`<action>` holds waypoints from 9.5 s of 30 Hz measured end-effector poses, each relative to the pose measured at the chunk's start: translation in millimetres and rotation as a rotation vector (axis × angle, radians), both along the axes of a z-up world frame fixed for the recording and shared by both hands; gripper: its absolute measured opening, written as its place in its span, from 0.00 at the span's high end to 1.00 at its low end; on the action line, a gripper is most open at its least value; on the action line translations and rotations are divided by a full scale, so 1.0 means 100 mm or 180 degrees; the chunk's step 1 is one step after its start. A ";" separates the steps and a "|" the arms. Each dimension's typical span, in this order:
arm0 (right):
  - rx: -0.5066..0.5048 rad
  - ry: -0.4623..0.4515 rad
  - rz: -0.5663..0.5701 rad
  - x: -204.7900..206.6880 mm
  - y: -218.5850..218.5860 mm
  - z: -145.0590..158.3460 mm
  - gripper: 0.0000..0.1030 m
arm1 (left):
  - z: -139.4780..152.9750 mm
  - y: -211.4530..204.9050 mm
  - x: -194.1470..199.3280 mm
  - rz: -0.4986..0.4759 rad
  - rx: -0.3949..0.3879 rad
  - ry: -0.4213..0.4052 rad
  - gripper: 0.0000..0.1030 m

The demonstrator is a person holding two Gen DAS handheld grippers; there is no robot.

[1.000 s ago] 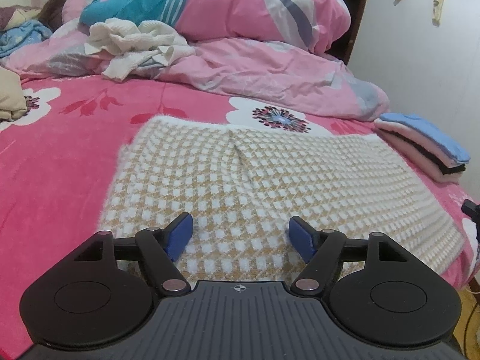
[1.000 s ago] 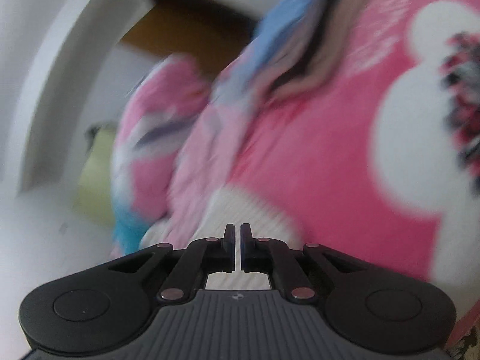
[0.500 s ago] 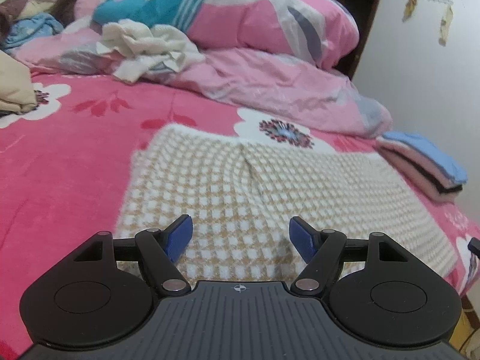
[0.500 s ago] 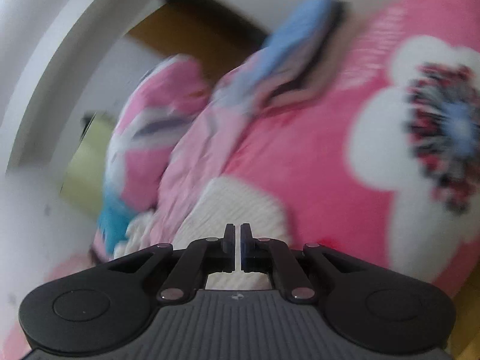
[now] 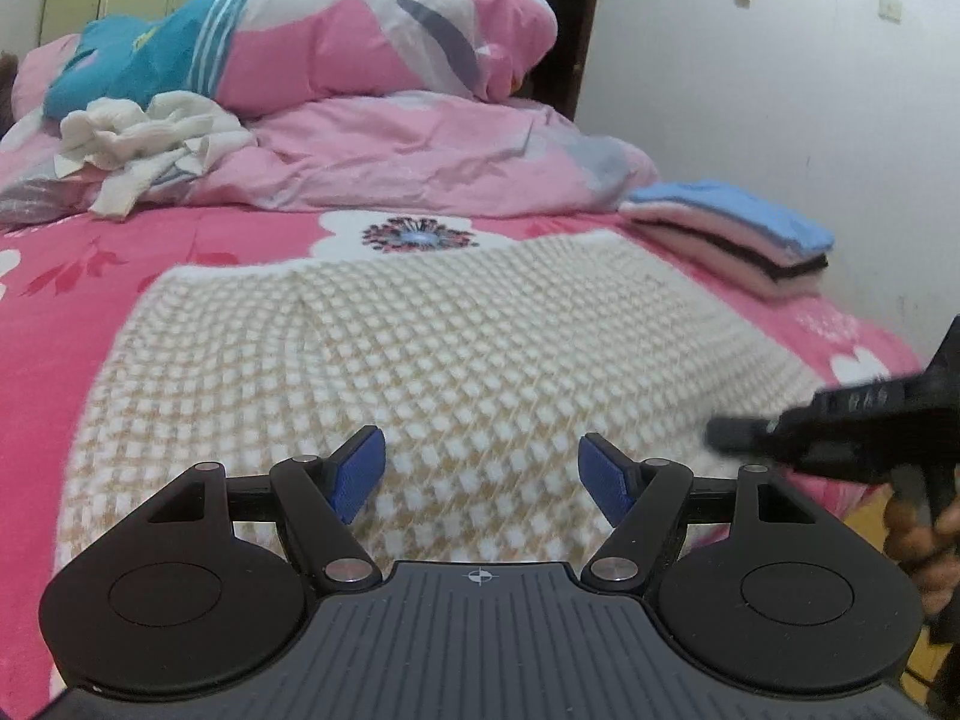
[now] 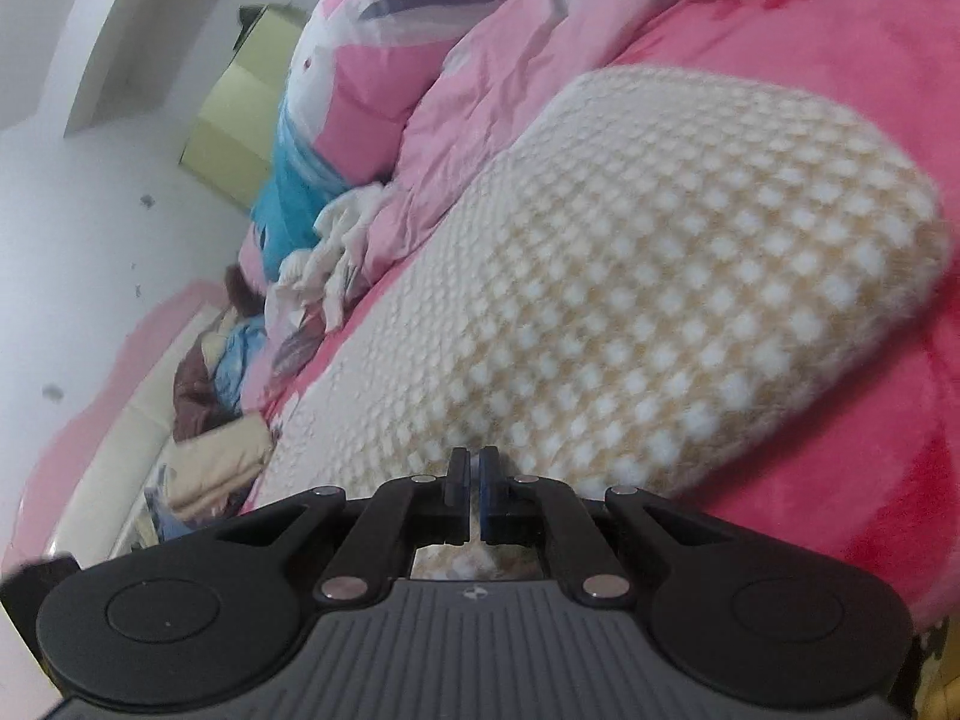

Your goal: Fold clothes

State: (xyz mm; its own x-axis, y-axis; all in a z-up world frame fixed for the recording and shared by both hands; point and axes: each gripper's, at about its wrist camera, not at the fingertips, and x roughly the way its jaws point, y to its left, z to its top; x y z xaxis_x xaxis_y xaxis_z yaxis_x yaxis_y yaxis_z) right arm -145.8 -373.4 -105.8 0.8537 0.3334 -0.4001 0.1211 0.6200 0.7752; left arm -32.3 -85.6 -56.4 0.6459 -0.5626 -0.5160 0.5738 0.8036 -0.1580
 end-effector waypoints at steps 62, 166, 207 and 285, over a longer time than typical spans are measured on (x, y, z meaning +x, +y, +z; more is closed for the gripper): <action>-0.1499 0.0123 0.0498 0.23 -0.22 0.20 1.00 | -0.24 0.20 0.22 -0.1031 -0.0205 0.0445 0.68; -0.1835 -0.0566 0.0420 0.29 -0.17 0.59 0.99 | 0.15 1.01 0.36 -0.0300 -0.0351 0.0456 0.83; -0.1296 -0.0766 0.0885 0.94 0.16 0.51 0.98 | 0.18 0.47 0.70 -0.0341 -0.0600 0.0158 0.73; -0.1565 -0.0088 -0.0576 0.95 -0.55 0.83 0.89 | 0.29 0.49 1.00 0.0872 -0.0239 0.0457 0.13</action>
